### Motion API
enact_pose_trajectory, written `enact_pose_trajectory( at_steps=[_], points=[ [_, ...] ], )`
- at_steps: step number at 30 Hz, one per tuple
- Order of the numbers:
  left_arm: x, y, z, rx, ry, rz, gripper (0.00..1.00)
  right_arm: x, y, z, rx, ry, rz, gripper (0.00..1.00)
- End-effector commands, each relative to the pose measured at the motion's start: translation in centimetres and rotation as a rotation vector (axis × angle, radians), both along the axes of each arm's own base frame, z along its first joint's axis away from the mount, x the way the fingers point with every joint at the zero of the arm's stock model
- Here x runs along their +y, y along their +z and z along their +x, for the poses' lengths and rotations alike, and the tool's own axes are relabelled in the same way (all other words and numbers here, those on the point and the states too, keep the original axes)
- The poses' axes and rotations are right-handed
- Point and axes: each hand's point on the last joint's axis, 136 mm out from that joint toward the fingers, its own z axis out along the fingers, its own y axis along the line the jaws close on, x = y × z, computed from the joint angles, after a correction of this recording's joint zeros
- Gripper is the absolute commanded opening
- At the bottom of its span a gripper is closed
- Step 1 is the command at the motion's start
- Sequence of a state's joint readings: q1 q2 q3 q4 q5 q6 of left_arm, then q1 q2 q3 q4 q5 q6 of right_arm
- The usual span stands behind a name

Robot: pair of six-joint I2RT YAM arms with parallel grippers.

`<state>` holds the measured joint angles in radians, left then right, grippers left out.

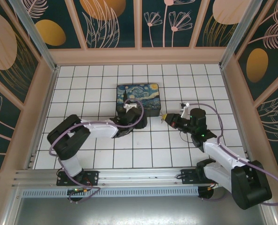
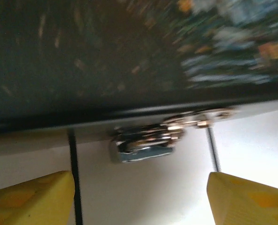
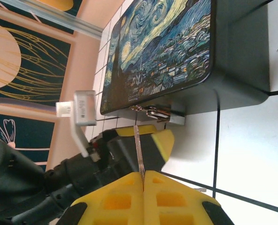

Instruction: Unlock the padlock with the key

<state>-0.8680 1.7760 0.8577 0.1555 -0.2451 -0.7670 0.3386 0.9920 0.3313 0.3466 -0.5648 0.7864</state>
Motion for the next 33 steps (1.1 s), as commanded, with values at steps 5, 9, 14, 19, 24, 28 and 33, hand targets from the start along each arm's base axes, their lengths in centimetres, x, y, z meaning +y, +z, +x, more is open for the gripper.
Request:
enact_pose_trajectory(
  at_steps=[5, 9, 14, 19, 24, 28, 33],
  points=[
    [1.2, -2.2, 0.1, 0.015, 0.063, 0.063, 0.72, -0.3, 0.8, 0.2, -0.039, 0.0, -0.022, 0.03],
    [0.3, -2.1, 0.7, 0.005, 0.064, 0.053, 0.69, -0.2, 0.6, 0.0, -0.033, 0.006, -0.015, 0.03],
    [-0.8, -1.4, 0.7, -0.022, 0.062, 0.099, 0.62, -0.2, 0.5, -0.2, -0.031, 0.01, 0.0, 0.03],
    [0.2, -2.8, 0.3, -0.002, 0.111, 0.151, 0.58, 0.0, 0.4, -0.5, -0.031, 0.019, 0.03, 0.03],
    [0.2, -1.7, 1.2, -0.033, 0.146, 0.156, 0.51, 0.0, 0.2, -0.6, -0.027, 0.022, 0.024, 0.03],
    [-0.2, -1.2, 1.6, -0.042, 0.143, 0.162, 0.43, 0.0, 0.0, -0.8, -0.023, 0.025, 0.027, 0.03],
    [-0.4, -1.3, 1.6, -0.031, 0.138, 0.166, 0.27, 0.0, -0.1, -1.0, -0.022, 0.029, 0.026, 0.03]
  ],
)
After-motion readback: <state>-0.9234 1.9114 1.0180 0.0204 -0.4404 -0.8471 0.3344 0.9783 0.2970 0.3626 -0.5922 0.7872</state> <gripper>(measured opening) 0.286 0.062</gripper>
